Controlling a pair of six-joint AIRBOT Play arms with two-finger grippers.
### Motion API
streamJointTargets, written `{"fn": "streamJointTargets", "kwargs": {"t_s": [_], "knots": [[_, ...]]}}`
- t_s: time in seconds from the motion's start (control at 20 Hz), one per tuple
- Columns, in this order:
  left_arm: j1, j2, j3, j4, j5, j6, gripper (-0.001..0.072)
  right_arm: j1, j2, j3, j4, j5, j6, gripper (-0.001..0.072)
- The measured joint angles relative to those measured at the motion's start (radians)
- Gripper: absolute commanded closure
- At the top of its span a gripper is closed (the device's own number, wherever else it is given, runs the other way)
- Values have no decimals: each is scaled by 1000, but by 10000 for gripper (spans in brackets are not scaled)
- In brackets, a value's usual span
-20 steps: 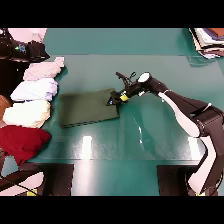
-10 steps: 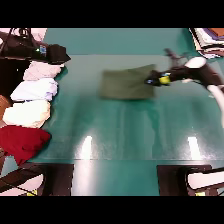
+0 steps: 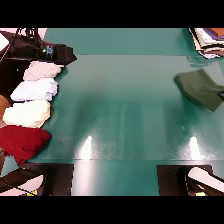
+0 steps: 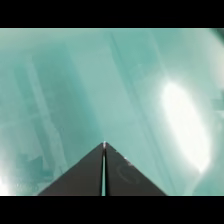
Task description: Fold the shirts.
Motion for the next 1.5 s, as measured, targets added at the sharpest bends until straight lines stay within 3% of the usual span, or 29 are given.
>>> {"fn": "streamJointTargets", "kwargs": {"t_s": [0.2,0.25,0.3,0.4,0.45,0.5,0.7,0.95,1.0,1.15,1.25,1.5], "knots": [[-3,0,0,0,5,-1,685,-161,62,-97,-3,-24,1,667],[-2,0,0,0,6,-1,685,-183,74,-113,-10,-24,2,630],[-2,0,0,0,7,-1,684,-201,85,-123,-32,-24,2,508],[-2,0,0,0,7,-1,684,-222,98,-123,-114,-3,2,184],[-2,0,0,0,7,-1,684,-228,102,-112,-180,19,2,102],[-2,0,0,0,7,-1,684,-233,106,-93,-254,43,2,102],[-2,0,0,0,7,-1,684,-236,111,23,-439,151,31,114],[-2,0,0,0,10,-1,684,-45,113,134,-342,238,58,118],[-2,0,0,0,8,-1,684,27,113,145,-326,249,60,170],[-2,0,0,0,-8,-1,684,252,113,163,-302,264,63,537],[-2,0,0,-1,-6,-1,684,390,113,168,-298,259,63,698],[-2,0,0,-2,33,-1,684,620,113,174,-291,246,61,698]]}}
